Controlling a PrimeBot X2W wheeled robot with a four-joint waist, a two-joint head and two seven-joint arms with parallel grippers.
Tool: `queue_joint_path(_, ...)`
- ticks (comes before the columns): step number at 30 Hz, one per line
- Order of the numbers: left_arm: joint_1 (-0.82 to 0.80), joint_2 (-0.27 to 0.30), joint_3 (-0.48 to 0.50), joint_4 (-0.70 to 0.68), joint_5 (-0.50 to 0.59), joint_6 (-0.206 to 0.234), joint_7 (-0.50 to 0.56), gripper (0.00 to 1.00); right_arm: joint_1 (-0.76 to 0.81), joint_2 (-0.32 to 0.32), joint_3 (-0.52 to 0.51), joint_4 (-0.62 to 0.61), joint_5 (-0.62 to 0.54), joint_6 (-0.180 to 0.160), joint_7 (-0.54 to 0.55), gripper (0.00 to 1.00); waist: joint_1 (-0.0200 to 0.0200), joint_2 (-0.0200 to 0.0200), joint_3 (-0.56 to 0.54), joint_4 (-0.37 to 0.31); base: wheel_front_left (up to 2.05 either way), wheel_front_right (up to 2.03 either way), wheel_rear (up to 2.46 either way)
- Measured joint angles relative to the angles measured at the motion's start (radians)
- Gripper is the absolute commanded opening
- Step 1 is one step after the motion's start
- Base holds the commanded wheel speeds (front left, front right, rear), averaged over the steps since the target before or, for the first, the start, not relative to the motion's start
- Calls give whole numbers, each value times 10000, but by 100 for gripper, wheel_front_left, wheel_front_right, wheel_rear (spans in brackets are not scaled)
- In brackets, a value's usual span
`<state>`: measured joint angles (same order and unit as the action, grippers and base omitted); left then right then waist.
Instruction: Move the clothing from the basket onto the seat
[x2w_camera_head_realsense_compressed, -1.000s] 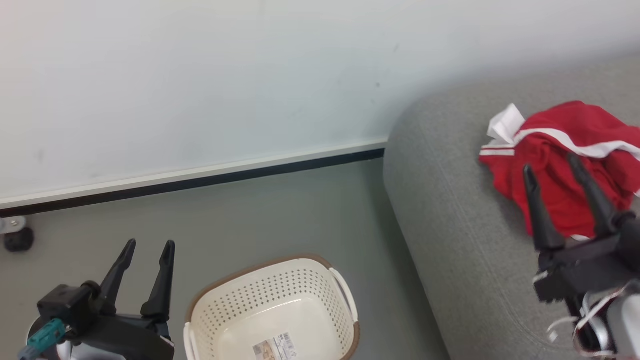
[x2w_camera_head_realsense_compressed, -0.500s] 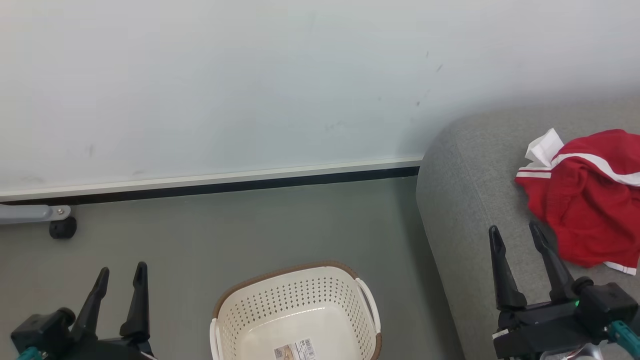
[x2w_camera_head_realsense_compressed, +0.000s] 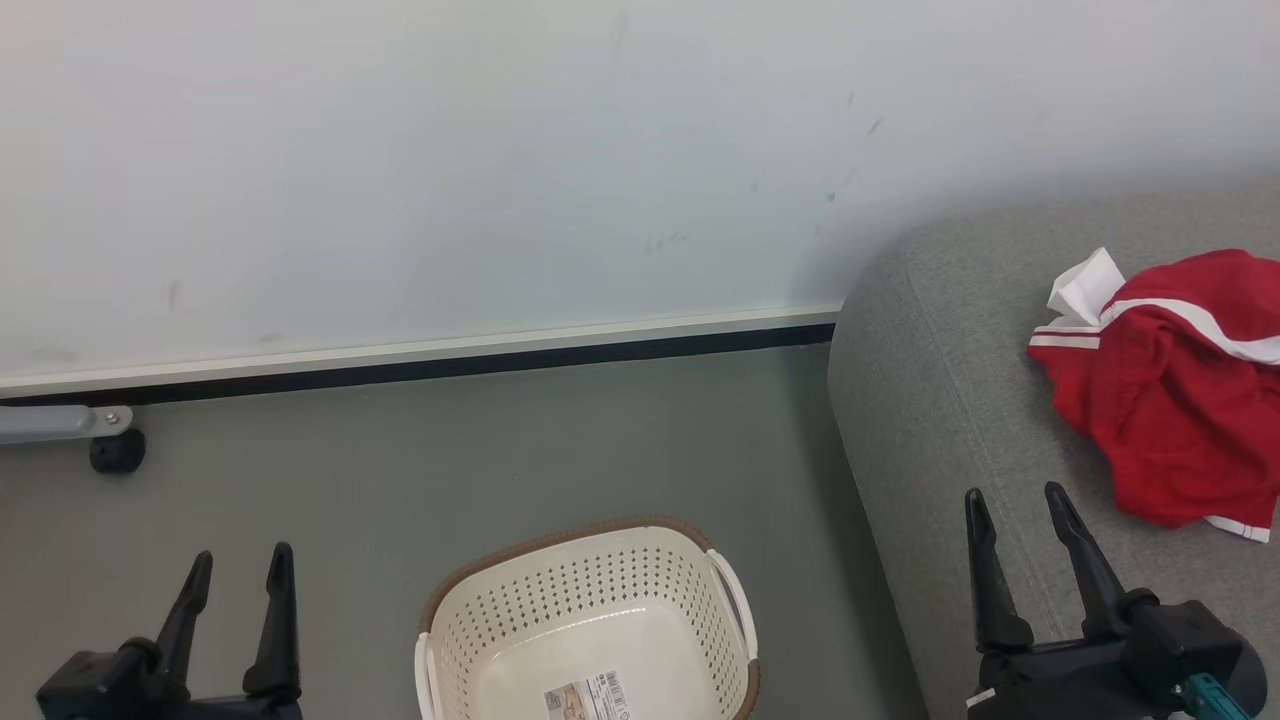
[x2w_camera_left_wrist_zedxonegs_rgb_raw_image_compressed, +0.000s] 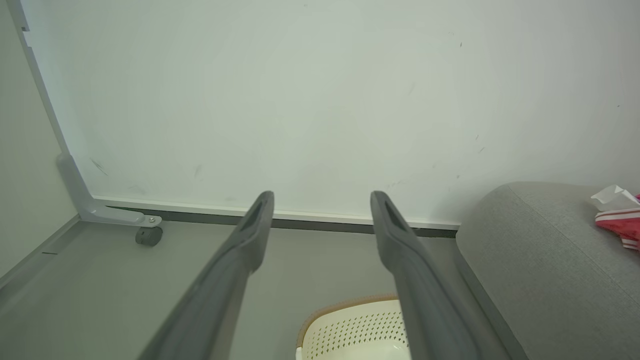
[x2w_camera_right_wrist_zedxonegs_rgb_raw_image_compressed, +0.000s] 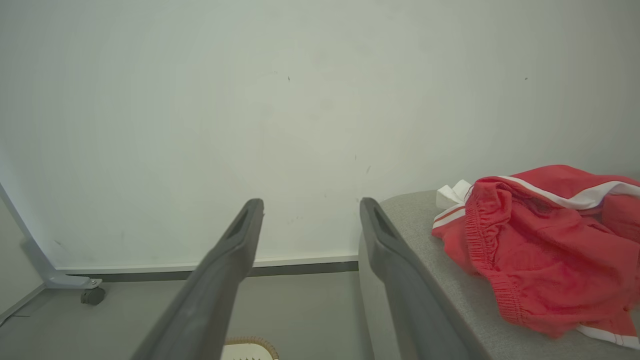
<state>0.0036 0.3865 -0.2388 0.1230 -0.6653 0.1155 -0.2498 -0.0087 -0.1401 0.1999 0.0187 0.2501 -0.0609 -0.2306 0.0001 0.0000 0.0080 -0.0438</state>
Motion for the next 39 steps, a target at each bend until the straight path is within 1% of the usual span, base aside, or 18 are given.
queue_joint_path(7, 45, -222, 102, -77, 456, 0, 0, 100, -11, -6, 23, 174, -48, -4, -84, 100, 0, 0, 50, -80, 0, 0, 0)
queue_joint_path(17, 59, -510, 316, -299, 688, 2, 0, 100, -138, -15, 23, 286, -107, 8, -102, 100, -1, -1, 84, -146, 0, 0, 0)
queue_joint_path(31, 225, -713, 512, -399, 1051, -33, 0, 100, -224, -15, 4, 481, -117, 82, -178, 100, 0, 0, 75, -124, 0, 0, 0)
queue_joint_path(32, 228, -719, 518, -401, 1053, -111, 0, 0, -225, -13, 6, 491, -117, 82, -178, 0, 0, 0, 72, -126, 0, 0, 0)
queue_joint_path(37, 482, -1053, 362, 59, 1024, -111, 61, 0, 147, 119, 61, 1003, -65, 81, -157, 0, -1, 0, 70, -125, 0, 0, 0)
queue_joint_path(39, 482, -1070, 376, 65, 982, -113, 81, 0, 151, 128, 40, 1020, -19, 81, -155, 0, -1, 0, 70, -123, 0, 0, 0)
